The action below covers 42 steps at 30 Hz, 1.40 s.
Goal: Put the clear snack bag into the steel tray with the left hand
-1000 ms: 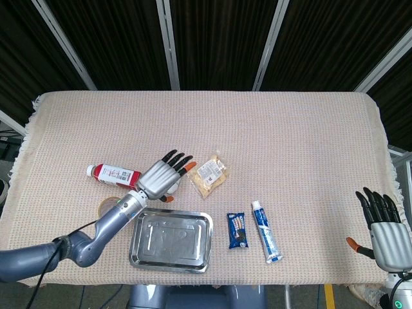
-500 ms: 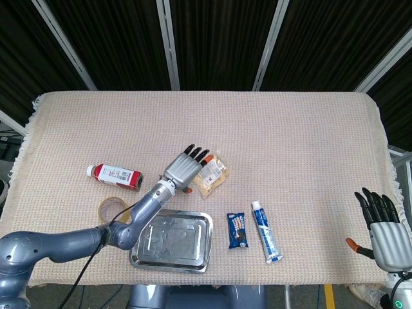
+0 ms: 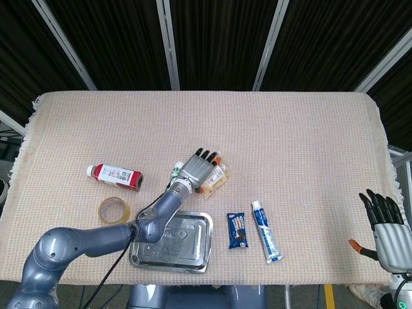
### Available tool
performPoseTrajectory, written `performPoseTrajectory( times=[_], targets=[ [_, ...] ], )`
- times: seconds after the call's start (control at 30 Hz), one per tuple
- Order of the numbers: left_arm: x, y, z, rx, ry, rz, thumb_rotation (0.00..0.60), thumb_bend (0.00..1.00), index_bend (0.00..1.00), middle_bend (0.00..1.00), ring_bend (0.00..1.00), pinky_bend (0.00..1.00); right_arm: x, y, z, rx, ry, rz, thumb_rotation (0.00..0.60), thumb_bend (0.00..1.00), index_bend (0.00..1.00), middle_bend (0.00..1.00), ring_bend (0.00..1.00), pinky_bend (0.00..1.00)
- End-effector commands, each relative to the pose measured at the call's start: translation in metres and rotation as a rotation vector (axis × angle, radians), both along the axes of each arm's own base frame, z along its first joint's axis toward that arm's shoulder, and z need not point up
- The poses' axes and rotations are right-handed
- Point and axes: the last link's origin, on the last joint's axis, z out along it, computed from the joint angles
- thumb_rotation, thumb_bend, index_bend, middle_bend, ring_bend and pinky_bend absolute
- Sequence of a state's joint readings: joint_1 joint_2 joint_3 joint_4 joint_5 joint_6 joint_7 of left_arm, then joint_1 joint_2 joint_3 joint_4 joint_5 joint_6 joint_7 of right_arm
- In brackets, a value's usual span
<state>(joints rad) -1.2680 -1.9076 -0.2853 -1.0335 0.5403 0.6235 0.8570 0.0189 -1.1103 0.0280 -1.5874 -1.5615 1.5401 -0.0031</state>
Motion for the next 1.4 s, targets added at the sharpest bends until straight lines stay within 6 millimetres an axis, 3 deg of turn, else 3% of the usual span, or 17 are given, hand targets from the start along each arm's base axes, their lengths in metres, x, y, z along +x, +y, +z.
performPoseTrajectory(
  times=[0.03, 0.1, 0.2, 0.37, 0.6, 0.97, 1.4],
  targets=[
    [0.005, -0.004, -0.008, -0.007, -0.016, 0.004, 0.600, 0.22, 0.29, 0.01, 0.09, 0.25, -0.002, 0.000, 0.000, 0.003, 0.000, -0.007, 0.600, 0.00, 0.02, 0.00, 0.00, 0.00],
    [0.006, -0.005, -0.011, -0.002, -0.025, 0.001, 0.600, 0.29, 0.40, 0.07, 0.21, 0.36, -0.002, 0.000, 0.000, 0.004, -0.001, -0.009, 0.600, 0.00, 0.02, 0.00, 0.00, 0.00],
    [0.009, -0.005, -0.013, 0.021, -0.052, -0.012, 0.600, 0.37, 0.52, 0.21, 0.34, 0.43, -0.003, 0.000, -0.001, 0.006, -0.001, -0.010, 0.600, 0.00, 0.02, 0.00, 0.00, 0.00],
    [0.012, -0.007, -0.008, 0.056, -0.148, -0.048, 0.600, 0.41, 0.60, 0.29, 0.37, 0.45, -0.003, -0.002, -0.001, 0.008, -0.002, -0.012, 0.600, 0.00, 0.02, 0.00, 0.00, 0.00],
    [0.008, -0.023, 0.021, 0.087, -0.349, -0.157, 0.600, 0.41, 0.59, 0.30, 0.37, 0.45, 0.004, -0.008, -0.003, 0.027, -0.005, 0.020, 0.600, 0.00, 0.02, 0.00, 0.00, 0.00],
    [-0.031, -0.068, 0.077, 0.059, -0.438, -0.356, 0.600, 0.41, 0.59, 0.31, 0.36, 0.44, 0.016, -0.019, -0.007, 0.049, 0.005, 0.063, 0.600, 0.00, 0.02, 0.00, 0.00, 0.00],
    [-0.092, -0.124, 0.094, -0.122, -0.298, -0.375, 0.600, 0.41, 0.55, 0.31, 0.34, 0.43, 0.027, -0.022, -0.014, 0.077, 0.016, 0.095, 0.600, 0.00, 0.02, 0.00, 0.00, 0.00]
  ],
)
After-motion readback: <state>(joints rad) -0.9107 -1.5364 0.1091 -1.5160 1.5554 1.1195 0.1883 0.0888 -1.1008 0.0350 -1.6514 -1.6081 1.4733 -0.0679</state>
